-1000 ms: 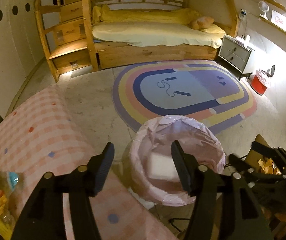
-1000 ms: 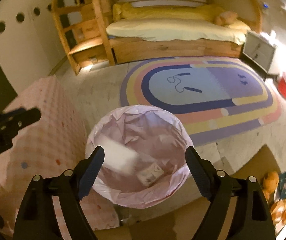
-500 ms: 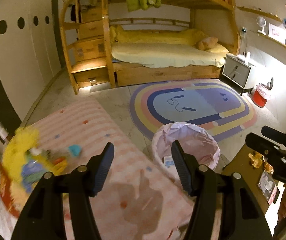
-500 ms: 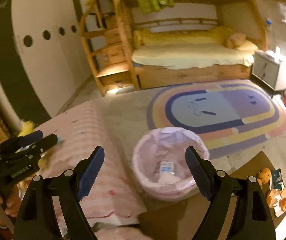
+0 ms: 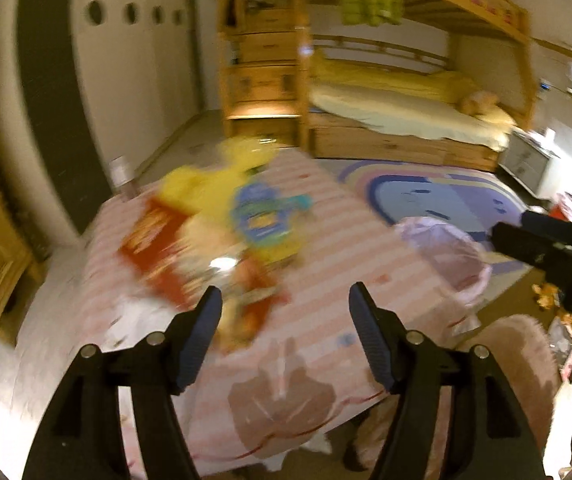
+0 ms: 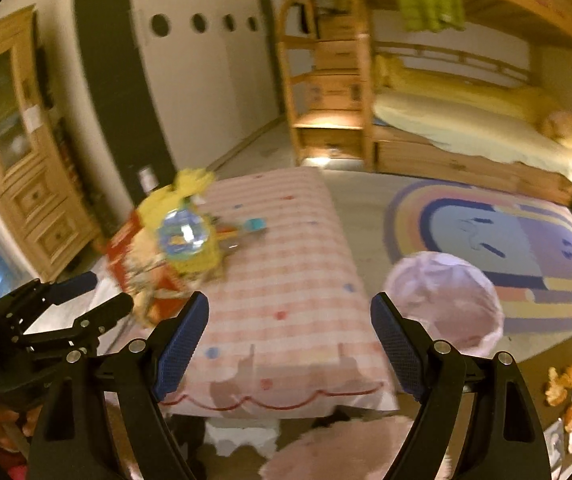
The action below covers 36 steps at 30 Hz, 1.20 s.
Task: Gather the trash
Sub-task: 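Move both open tools back over the table, then grasp the white gold-patterned plastic bag with the left tool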
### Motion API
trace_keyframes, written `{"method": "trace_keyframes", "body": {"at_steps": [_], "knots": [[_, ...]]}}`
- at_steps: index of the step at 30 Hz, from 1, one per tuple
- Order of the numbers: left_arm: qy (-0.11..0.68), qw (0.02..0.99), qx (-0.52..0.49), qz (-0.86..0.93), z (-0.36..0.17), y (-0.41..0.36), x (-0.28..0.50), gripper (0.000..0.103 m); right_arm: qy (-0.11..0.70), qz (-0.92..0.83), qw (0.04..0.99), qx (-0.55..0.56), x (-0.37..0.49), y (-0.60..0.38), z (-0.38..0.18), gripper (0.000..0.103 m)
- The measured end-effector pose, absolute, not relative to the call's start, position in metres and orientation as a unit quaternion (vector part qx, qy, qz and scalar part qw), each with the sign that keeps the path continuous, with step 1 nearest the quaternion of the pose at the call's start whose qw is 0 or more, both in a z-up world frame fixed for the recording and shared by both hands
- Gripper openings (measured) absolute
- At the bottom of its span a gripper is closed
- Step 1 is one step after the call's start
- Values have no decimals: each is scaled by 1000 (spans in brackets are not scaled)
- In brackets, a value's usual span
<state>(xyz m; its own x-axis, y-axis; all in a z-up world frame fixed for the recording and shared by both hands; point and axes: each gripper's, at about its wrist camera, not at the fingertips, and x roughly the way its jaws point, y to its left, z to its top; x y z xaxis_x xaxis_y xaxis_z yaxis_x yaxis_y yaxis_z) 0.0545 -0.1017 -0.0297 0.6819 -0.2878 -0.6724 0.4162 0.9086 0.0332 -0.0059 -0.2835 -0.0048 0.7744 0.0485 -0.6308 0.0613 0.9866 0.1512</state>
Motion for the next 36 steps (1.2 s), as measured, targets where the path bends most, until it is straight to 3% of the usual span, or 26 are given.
{"method": "trace_keyframes", "body": {"at_steps": [8, 15, 21, 26, 31, 34, 36], "knots": [[388, 915, 44, -101, -65, -3, 58, 68, 355, 37, 932, 65, 7, -244, -23, 83], [407, 910, 25, -73, -90, 38, 57, 68, 367, 50, 928, 39, 16, -217, -35, 81], [422, 902, 21, -86, -110, 48, 76, 67, 375, 54, 925, 32, 24, -211, -38, 79], [434, 894, 32, -110, -126, 46, 88, 55, 381, 56, 923, 30, 29, -210, -41, 79], [429, 891, 80, -126, -130, 31, 83, 53, 384, 58, 921, 31, 31, -211, -42, 79], [426, 889, 96, -137, -128, 23, 76, 39, 383, 58, 921, 31, 31, -211, -42, 79], [422, 888, 114, -142, -128, 15, 74, 15, 384, 59, 921, 31, 31, -211, -43, 79]]}}
